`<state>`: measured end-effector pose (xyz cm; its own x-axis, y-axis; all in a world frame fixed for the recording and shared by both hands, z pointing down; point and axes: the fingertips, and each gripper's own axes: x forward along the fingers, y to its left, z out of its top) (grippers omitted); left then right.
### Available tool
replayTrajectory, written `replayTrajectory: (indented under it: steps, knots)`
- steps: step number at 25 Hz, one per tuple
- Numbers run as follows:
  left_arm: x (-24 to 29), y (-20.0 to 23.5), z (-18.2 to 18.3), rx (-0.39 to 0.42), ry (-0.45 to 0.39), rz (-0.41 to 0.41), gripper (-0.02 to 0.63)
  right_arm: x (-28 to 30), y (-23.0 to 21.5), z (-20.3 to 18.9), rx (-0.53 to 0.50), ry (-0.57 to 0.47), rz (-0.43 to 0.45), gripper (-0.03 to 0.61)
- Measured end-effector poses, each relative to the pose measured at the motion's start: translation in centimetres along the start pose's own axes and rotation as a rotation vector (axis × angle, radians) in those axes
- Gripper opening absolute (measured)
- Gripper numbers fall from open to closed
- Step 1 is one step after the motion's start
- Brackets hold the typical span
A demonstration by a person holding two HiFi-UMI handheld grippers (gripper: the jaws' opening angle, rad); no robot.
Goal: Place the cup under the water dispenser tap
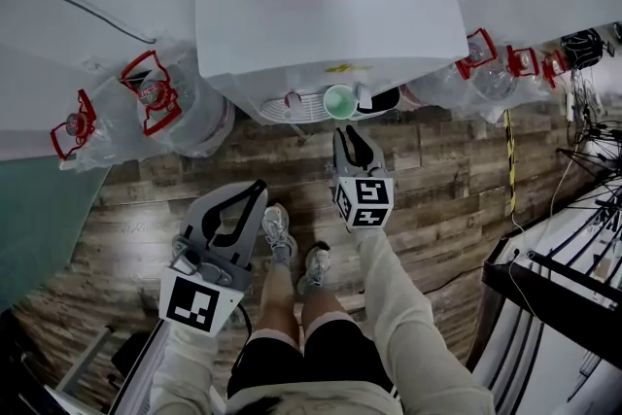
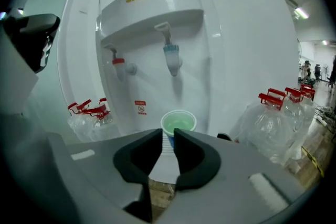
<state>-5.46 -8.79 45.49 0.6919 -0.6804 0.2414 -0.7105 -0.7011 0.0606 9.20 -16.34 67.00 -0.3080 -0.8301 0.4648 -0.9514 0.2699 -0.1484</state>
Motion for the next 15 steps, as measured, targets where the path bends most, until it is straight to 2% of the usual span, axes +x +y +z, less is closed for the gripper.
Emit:
replayTrajectory:
  steps: [2, 8, 15]
  knots:
    - [0.1, -0.6, 0.7, 0.005, -0.009, -0.007, 0.005, -1.1, 0.3, 1.0, -0.015, -0.014, 0.015, 0.014]
    - [-0.4, -2.7, 3.3, 0.015, -0.036, -0.017, 0.005, -4.9, 1.0, 3.5, -0.090, -0.022, 0.023, 0.009]
    - [-2.0, -4.1, 6.1, -0.008, -0.056, -0.002, 0.005, -9.7, 2.1, 7.4, -0.106, -0.073, 0.035, 0.009]
